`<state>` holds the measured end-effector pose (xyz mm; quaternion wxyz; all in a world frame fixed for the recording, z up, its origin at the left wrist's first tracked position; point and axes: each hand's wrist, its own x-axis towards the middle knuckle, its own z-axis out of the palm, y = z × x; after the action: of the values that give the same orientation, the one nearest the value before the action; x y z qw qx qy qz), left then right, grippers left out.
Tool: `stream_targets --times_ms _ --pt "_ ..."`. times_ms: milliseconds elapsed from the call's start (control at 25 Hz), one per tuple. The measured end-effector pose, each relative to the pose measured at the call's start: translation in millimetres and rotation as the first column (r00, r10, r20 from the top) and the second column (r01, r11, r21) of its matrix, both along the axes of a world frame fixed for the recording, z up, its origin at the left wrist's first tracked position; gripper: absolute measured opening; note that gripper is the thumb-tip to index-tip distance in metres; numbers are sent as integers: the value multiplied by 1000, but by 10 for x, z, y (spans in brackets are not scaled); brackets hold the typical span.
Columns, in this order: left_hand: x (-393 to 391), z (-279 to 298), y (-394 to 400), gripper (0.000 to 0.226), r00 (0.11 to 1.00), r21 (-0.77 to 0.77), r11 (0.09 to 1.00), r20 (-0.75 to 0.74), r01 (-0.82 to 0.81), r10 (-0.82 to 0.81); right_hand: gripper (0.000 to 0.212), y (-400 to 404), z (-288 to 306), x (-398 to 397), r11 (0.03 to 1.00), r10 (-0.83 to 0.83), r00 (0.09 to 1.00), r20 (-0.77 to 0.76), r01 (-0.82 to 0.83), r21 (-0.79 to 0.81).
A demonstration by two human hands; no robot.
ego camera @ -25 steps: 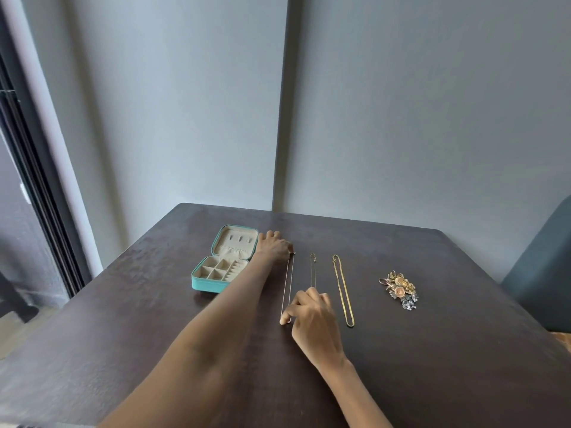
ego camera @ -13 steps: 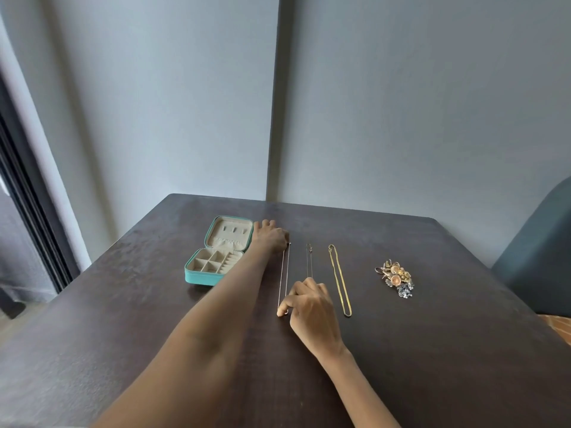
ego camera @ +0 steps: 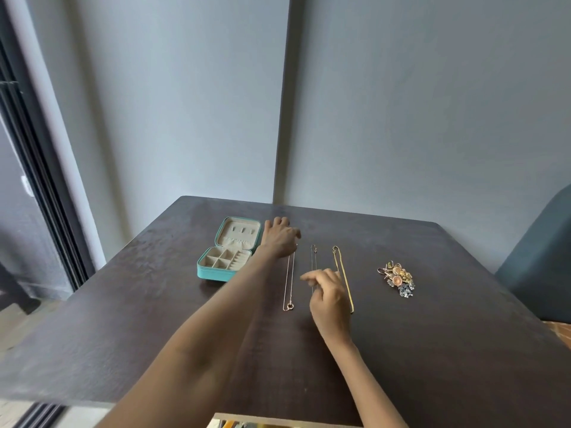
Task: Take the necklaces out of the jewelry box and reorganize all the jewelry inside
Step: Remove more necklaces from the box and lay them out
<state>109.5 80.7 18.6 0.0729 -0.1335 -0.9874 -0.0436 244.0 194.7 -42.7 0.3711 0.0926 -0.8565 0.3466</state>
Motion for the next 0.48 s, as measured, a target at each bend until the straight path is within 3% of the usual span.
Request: stream_targets --times_ms 120,200,320,480 --pt "62 9 81 40 999 50 998 -10 35 -35 39 219 86 -97 981 -110 992 69 119 -155" --pt "52 12 156 41 999 77 996 -8 42 -41 32 446 189 -266 951 -174 957 231 224 -214" --pt "-46 46 283 40 999 116 992 19 43 -45 32 740 292 -626 960 -216 850 481 275 -55" --pt "-264 39 496 39 996 108 992 50 66 -71 27 842 326 -1084 972 -234 772 591 188 140"
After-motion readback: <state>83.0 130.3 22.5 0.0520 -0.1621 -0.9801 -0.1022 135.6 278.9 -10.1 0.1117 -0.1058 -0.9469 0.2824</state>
